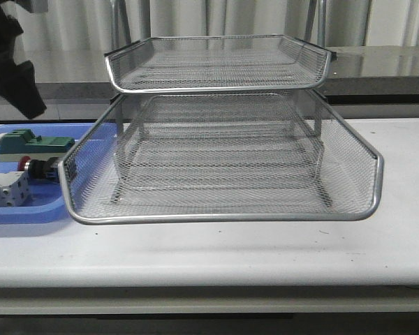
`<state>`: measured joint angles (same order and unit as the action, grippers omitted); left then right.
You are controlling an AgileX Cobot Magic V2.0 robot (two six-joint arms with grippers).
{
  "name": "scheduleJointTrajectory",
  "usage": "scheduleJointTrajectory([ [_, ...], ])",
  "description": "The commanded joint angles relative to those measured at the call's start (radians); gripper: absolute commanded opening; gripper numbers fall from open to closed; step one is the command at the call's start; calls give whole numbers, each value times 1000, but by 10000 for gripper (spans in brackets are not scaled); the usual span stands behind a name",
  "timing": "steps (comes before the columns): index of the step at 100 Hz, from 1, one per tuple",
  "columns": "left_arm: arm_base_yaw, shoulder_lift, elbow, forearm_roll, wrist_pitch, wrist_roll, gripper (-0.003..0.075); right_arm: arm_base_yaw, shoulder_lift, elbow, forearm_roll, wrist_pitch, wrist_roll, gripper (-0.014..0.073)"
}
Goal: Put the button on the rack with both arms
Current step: 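Lower the left gripper and grasp the red-capped push button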
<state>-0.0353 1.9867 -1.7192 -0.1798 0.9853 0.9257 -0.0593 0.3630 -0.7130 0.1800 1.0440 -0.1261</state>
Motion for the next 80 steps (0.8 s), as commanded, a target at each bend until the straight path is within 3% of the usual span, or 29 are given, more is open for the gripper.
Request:
scheduleJointTrajectory([
  [1, -3, -17, -30, -25, -23, 5, 618, -6, 10, -30, 0, -58, 0, -69],
  [27, -36, 59, -32, -27, -50, 73, 618, -6, 10, -30, 0, -58, 0, -69],
  [80, -51, 168, -37, 0, -81, 75, 618, -6, 10, -30, 0, -58, 0, -69],
])
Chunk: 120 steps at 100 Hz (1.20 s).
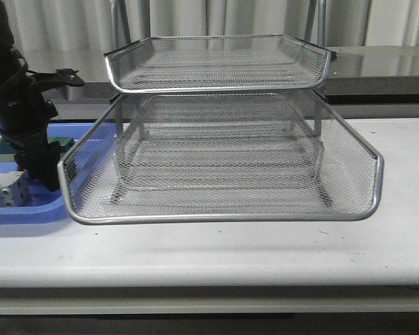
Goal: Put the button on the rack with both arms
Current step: 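Lower the left gripper and grasp the red-capped push button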
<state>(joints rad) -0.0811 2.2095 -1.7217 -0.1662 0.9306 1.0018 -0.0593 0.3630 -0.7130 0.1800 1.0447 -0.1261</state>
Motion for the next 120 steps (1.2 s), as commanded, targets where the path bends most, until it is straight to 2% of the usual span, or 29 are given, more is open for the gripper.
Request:
scheduleJointTrajectory([
  [1, -5, -55, -34, -13, -28, -1, 618, -6, 10, -30, 0, -59, 0, -69],
  [57, -5, -45, -34, -13, -65, -1, 617, -6, 10, -30, 0, -59, 0, -69],
  [99, -8, 3, -38, -15, -45, -1, 615, -6, 10, -30, 0, -59, 0, -69],
  [109, -8, 3, -38, -15, -45, -1, 540, -6, 10, -30, 0, -59, 0, -69],
  [120, -8, 3, -53, -15, -45, -1, 370, -6, 10, -30, 0, -59, 0, -69],
])
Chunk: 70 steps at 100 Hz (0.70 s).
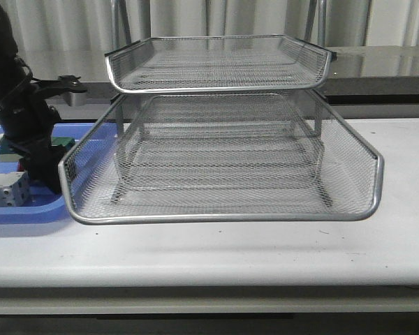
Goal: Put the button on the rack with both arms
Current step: 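Lower the left gripper and grasp the red-capped push button, then lift the push button with the left gripper toward the rack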
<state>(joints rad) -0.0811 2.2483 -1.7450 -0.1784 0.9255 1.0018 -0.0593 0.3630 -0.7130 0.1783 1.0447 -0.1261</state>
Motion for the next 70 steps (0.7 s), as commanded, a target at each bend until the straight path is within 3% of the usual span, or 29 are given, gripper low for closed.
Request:
scheduleJointTrajectory([
  [1, -8, -36, -34, -3, -40, -1, 347, -6, 10, -30, 2, -59, 0, -69],
  [16, -8, -38, -64, -1, -36, -1, 125, -6, 10, -30, 2, -59, 0, -69],
  [32, -8, -38, -120, -1, 20, -3, -12, -6, 10, -30, 2, -59, 0, -69],
  [57, -6, -40, -263, 0, 191, -38, -20, -6, 10, -30, 2, -59, 0, -69],
  [70, -2, -40, -369, 2, 342, -68, -20, -6, 10, -30, 2, -59, 0, -69],
])
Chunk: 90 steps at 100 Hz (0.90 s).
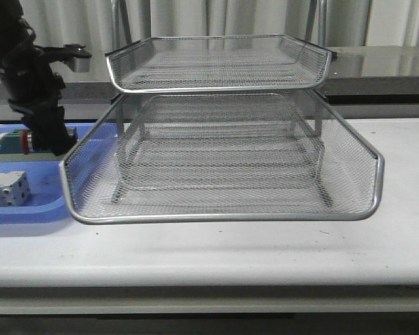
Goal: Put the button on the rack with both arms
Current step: 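Lift the push button with the left gripper toward the rack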
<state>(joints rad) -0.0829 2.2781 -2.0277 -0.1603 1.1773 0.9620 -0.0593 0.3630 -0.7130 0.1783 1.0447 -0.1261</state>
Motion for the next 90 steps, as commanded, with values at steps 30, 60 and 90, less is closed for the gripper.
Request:
scheduleJointTrajectory([
  [30, 4, -184, -141, 8, 102, -130, -20, -6, 10, -30, 2, -59, 0, -69],
  [60, -19, -326, -98, 8, 102, -211, -20, -6, 10, -30, 2, -59, 0, -69],
  [90, -117, -539, 149, 14, 102, -211, -20, -6, 10, -30, 2, -59, 0, -69],
])
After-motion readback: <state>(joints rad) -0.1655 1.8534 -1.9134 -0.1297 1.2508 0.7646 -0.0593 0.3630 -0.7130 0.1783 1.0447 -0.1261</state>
